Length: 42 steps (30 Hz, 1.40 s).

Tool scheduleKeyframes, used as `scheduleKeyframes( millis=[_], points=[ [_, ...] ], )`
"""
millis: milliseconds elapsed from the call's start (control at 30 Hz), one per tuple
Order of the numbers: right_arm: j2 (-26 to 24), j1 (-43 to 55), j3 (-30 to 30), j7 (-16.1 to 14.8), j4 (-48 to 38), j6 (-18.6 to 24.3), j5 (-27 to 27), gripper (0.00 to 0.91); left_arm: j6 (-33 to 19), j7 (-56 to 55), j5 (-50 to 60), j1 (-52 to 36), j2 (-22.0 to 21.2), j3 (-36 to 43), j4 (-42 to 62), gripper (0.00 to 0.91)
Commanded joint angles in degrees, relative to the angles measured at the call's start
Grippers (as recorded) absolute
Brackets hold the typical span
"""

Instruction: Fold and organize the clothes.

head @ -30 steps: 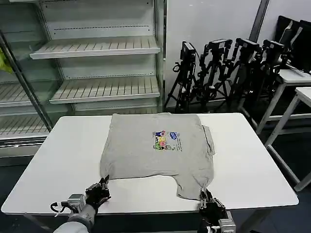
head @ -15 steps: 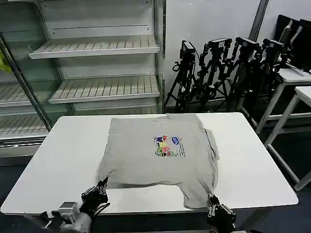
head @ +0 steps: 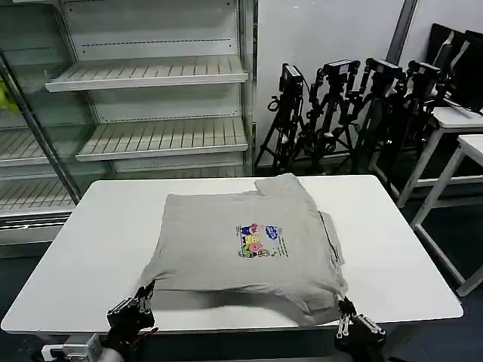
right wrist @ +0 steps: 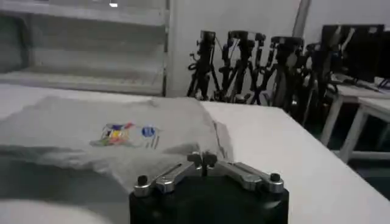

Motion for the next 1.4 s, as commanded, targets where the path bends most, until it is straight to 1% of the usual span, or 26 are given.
scheduleKeyframes(
  millis=[33,100,233,300,367,400,567,600,733,867,1033,1067,1100,1167,1233,1267,1300,1400],
  points=[
    [-3.27,15.28,0.04,0.91,-6.81,-0.75,5.81,0.000,-0.39,-0.01,-0.66,-6.17,2.08,0.18,3.05,0.010],
    [-4.60,18.34,-0.52,1.20,-8.93,-1.15,6.99,0.000,-0.44,-0.02,-1.45,-8.83,3.09,0.84,5.68,0.010],
    [-8.47,26.41,-1.96,2.57,-14.06,-2.76,11.44,0.000,-1.01,-0.01,-3.17,-13.99,5.63,1.87,11.08,0.010],
    [-9.29,28.22,-2.26,2.80,-15.15,-3.01,12.02,0.000,-1.12,0.08,-3.65,-16.56,7.05,2.59,13.05,0.010],
    [-11.50,33.45,-3.01,3.55,-18.01,-4.11,15.23,0.000,-1.12,0.08,-4.40,-18.81,8.61,3.27,15.34,0.010],
    [-11.97,34.61,-3.38,3.73,-19.32,-4.46,16.43,0.000,-1.13,0.09,-4.59,-20.28,9.16,3.63,16.11,0.010],
    [-13.32,39.75,-5.78,4.00,-24.76,-5.75,18.43,0.000,-1.04,0.11,-5.67,-25.85,11.31,5.40,20.61,0.010],
    [-13.44,40.50,-6.41,4.08,-25.57,-5.85,18.61,0.000,-1.00,0.08,-5.66,-26.23,11.46,5.64,21.45,0.020],
    [-13.48,43.46,-8.75,3.91,-28.64,-6.55,18.37,0.000,-0.97,0.14,-5.75,-29.57,12.37,6.77,25.35,0.010],
    [-13.31,46.52,-11.32,3.51,-32.23,-7.71,17.53,0.000,-0.91,0.19,-5.27,-31.06,12.98,8.32,27.87,0.010],
    [-12.17,49.08,-13.04,3.51,-36.10,-8.12,15.70,0.000,-0.91,0.53,-3.36,-32.11,12.58,11.13,29.77,0.050],
    [-11.77,49.65,-13.41,3.36,-37.06,-8.13,15.15,0.000,-0.91,0.62,-3.01,-32.41,12.44,11.42,30.36,0.091],
    [-11.70,49.78,-13.54,3.29,-37.34,-8.12,15.05,0.000,-0.91,0.65,-2.80,-32.65,12.26,11.67,30.85,0.101],
    [-11.24,50.84,-14.01,2.81,-38.85,-8.14,14.40,0.000,-0.93,0.65,-2.64,-33.32,12.05,12.11,31.54,0.151],
    [-10.91,51.61,-14.39,2.40,-39.77,-8.82,13.74,0.000,-0.93,0.66,-2.37,-33.81,11.82,12.53,32.10,0.222],
    [-10.69,52.01,-14.68,1.92,-40.47,-9.20,13.19,0.907,-0.93,0.65,-2.19,-34.04,11.66,12.74,32.26,0.705],
    [-10.58,52.11,-14.86,1.68,-40.66,-9.26,12.87,0.907,-0.93,0.65,-1.98,-34.24,11.53,12.96,32.47,0.907],
    [-10.10,52.06,-14.94,1.12,-41.14,-9.04,10.91,0.907,-0.96,0.65,-1.72,-34.24,11.10,13.01,32.55,0.907]
  ],
)
